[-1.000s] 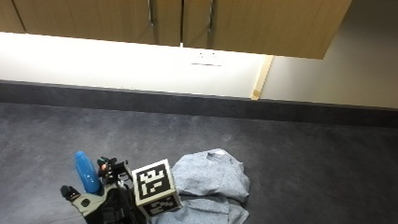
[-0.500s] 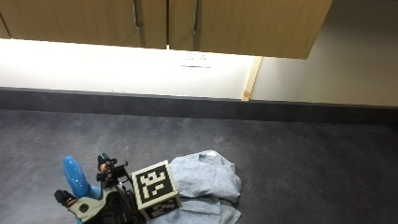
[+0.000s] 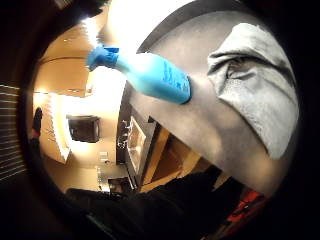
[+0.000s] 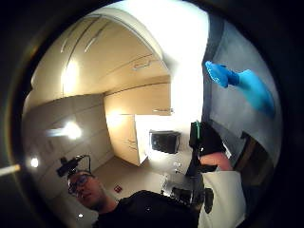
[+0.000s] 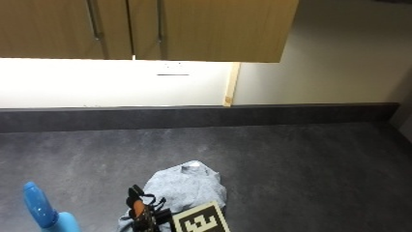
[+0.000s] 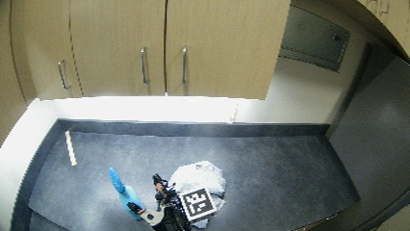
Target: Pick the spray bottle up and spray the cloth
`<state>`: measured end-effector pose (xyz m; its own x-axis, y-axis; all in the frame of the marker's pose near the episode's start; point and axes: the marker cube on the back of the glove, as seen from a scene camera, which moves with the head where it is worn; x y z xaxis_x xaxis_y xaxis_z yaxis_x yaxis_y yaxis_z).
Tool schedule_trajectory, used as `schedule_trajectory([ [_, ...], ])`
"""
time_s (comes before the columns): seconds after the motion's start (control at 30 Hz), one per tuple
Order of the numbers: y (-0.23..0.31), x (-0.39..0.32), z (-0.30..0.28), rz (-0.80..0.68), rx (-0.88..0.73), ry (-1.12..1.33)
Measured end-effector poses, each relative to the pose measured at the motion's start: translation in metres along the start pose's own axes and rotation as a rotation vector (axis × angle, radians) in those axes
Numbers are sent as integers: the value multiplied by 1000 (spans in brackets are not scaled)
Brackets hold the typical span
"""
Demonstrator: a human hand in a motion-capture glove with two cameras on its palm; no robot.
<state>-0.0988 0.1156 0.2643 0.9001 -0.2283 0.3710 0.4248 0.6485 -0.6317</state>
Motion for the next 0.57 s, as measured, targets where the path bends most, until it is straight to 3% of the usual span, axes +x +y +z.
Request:
schedule_trajectory([
  [0.2,32,-13,2,41,7,83],
  [0.57,24,-17,15,36,-49,98],
])
